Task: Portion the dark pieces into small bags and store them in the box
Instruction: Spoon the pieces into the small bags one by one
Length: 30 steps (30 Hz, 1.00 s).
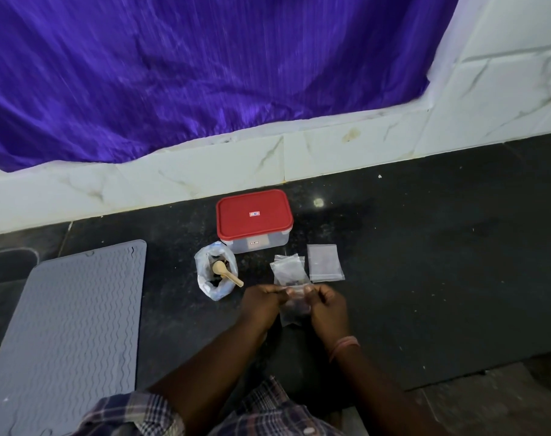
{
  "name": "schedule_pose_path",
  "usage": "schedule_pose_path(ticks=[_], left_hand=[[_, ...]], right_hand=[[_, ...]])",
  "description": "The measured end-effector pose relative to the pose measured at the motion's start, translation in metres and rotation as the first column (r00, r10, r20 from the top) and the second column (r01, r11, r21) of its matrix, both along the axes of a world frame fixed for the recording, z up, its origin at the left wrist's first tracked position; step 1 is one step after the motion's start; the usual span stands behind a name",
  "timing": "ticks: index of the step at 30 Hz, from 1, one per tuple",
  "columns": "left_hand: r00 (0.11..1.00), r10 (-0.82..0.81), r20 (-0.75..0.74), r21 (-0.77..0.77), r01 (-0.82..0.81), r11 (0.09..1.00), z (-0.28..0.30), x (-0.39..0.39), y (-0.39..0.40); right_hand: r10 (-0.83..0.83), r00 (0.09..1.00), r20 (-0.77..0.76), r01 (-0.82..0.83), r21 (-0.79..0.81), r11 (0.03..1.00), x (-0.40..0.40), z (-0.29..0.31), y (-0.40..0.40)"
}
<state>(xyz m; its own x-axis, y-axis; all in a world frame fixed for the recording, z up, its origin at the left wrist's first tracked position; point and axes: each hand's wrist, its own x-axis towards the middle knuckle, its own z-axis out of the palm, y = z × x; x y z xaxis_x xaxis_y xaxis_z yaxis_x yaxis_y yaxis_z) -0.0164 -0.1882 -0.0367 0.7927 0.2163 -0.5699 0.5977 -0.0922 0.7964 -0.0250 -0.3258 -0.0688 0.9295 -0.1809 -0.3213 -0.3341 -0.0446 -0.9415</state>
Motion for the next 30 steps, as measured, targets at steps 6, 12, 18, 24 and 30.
schedule_pose_path(ticks=[6,12,18,24,30], left_hand=[[0.998,0.046,0.036,-0.034,-0.045,0.998,-0.003,0.011,-0.012],[0.989,-0.052,0.135,0.275,0.013,0.961,0.004,0.020,-0.027],[0.893,-0.446,0.060,0.473,0.368,0.801,-0.007,0.016,-0.035],[0.868,-0.496,-0.009,0.498,0.434,0.751,-0.016,0.024,-0.038],[0.908,-0.419,-0.008,0.424,0.383,0.820,-0.011,0.027,-0.045]], right_hand=[[0.006,0.999,0.036,0.000,-0.170,0.986,0.025,-0.002,-0.002],[0.024,0.995,0.099,0.023,-0.439,0.898,0.035,-0.005,-0.003],[0.305,0.952,0.001,-0.163,-0.843,0.513,0.050,-0.020,-0.033],[0.477,0.871,-0.113,-0.252,-0.938,0.238,0.060,-0.015,-0.046],[0.445,0.887,-0.125,-0.264,-0.927,0.267,0.079,-0.014,-0.054]])
